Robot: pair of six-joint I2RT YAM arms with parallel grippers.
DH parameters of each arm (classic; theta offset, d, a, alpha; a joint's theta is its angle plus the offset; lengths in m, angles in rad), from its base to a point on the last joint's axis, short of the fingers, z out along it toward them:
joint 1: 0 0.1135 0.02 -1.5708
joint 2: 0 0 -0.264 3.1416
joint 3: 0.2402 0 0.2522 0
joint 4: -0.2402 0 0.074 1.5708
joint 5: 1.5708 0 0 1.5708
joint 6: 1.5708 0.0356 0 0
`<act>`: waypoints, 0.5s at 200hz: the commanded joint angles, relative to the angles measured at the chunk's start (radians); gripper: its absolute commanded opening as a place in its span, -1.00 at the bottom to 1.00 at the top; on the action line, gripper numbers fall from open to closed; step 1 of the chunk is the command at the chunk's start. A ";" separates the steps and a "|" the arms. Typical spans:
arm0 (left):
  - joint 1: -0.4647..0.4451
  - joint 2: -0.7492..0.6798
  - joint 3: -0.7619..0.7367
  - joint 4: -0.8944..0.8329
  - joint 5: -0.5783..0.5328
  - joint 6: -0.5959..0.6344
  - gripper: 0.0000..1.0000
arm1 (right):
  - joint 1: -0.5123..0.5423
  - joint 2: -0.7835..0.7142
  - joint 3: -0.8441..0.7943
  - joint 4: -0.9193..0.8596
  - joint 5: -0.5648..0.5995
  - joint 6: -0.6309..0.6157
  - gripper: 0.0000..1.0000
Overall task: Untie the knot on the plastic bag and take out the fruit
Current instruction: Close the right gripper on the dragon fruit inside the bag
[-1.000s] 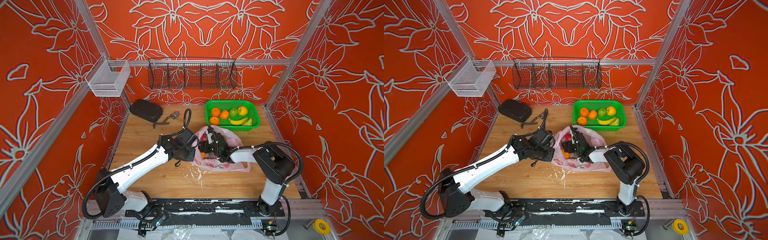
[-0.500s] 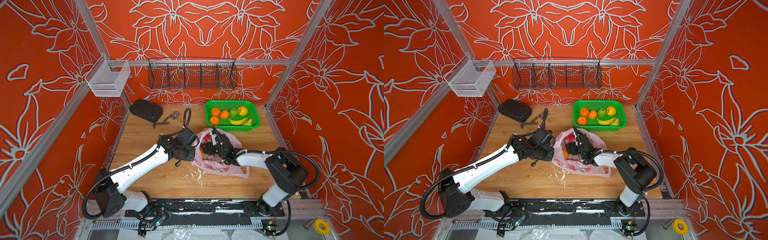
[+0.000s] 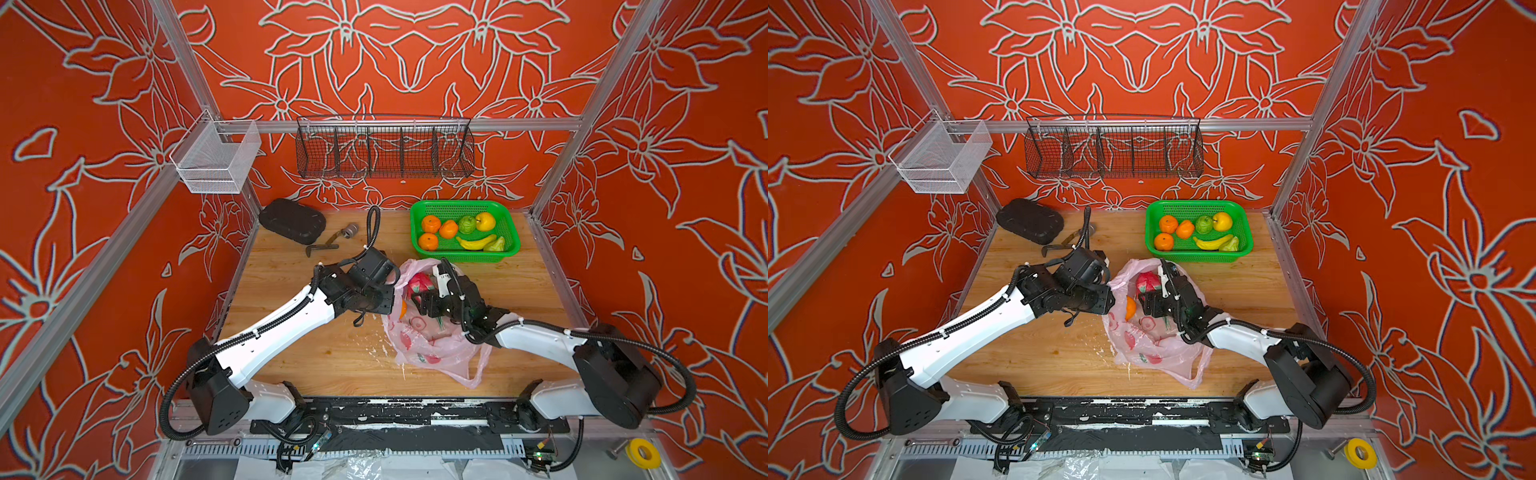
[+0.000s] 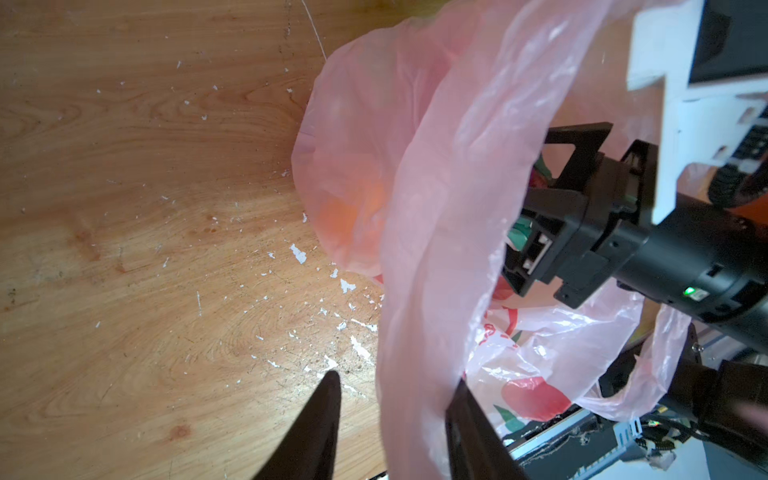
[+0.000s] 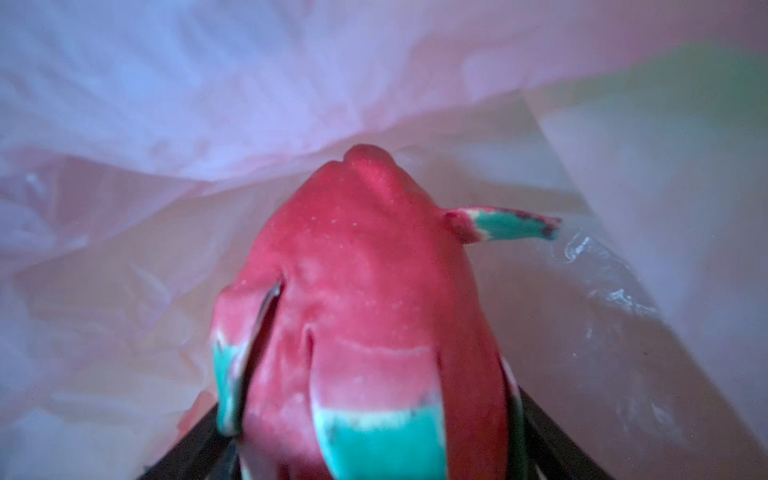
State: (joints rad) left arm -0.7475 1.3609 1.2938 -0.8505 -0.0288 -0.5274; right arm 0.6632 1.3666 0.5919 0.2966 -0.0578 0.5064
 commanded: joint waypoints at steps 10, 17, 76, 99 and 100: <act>-0.007 -0.037 0.003 0.014 0.008 -0.017 -0.02 | 0.012 -0.076 -0.021 -0.022 -0.040 0.033 0.00; -0.006 -0.039 0.001 0.017 0.010 -0.017 0.00 | 0.013 -0.095 -0.029 -0.023 -0.046 0.038 0.00; -0.006 -0.045 0.011 0.057 0.041 -0.035 0.12 | 0.066 -0.213 -0.063 -0.108 -0.053 0.054 0.00; -0.007 -0.030 0.049 0.058 0.040 -0.035 0.15 | 0.081 -0.236 -0.090 -0.119 -0.048 0.065 0.00; -0.007 -0.029 0.051 0.058 0.039 -0.034 0.15 | 0.082 -0.237 -0.090 -0.119 -0.048 0.065 0.00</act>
State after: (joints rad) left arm -0.7475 1.3373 1.2984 -0.8104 0.0032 -0.5484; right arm 0.7273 1.1648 0.5247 0.1799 -0.0990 0.5461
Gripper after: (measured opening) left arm 0.570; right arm 0.824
